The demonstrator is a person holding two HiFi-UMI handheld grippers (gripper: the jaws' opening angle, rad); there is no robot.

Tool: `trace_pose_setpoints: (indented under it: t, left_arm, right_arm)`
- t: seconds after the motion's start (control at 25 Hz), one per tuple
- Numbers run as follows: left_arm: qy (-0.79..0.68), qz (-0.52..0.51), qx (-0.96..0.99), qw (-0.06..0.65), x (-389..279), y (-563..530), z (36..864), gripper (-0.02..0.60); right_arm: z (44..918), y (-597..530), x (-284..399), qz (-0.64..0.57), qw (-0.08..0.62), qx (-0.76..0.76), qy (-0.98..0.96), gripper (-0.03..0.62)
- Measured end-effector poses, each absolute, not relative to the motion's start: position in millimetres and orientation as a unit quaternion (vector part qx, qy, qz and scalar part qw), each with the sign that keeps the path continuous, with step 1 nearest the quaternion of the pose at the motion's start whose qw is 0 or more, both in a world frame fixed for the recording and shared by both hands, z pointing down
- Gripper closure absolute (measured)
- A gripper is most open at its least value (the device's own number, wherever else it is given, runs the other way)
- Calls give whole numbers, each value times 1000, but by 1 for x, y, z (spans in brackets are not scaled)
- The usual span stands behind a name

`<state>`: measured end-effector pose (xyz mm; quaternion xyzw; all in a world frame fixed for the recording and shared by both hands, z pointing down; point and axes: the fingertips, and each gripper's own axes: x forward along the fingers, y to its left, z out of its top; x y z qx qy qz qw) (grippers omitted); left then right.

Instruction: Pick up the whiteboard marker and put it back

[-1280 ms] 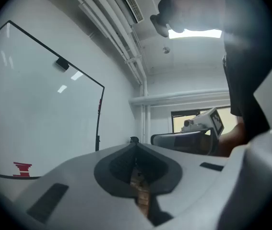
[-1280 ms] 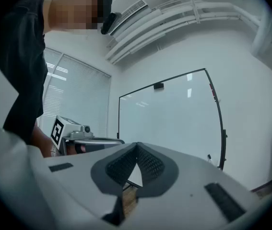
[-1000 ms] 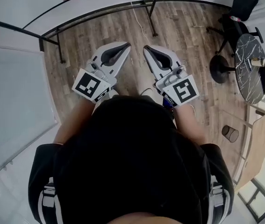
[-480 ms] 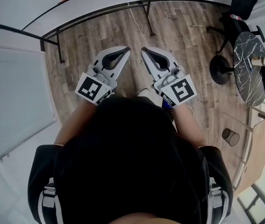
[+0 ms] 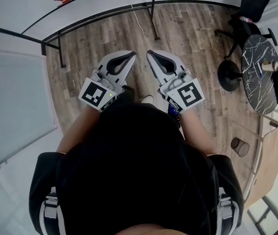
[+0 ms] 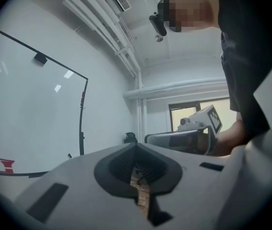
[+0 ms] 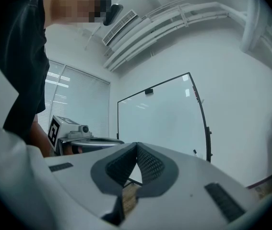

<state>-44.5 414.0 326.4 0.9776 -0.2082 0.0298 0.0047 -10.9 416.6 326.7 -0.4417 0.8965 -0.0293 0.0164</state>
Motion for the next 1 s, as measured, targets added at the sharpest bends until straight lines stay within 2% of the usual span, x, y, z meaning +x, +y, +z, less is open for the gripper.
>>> trace_pose_setpoints:
  t: [0.44,1.0]
  left_arm:
    - [-214,12,977,20,-40,331,342,578]
    - [-196,9,980,30,-53,106,344,578]
  right_arm:
    - [343,340,-11,-39,-10,-434,900,592]
    - [350,114,-20,-52,-39,-455,888,592]
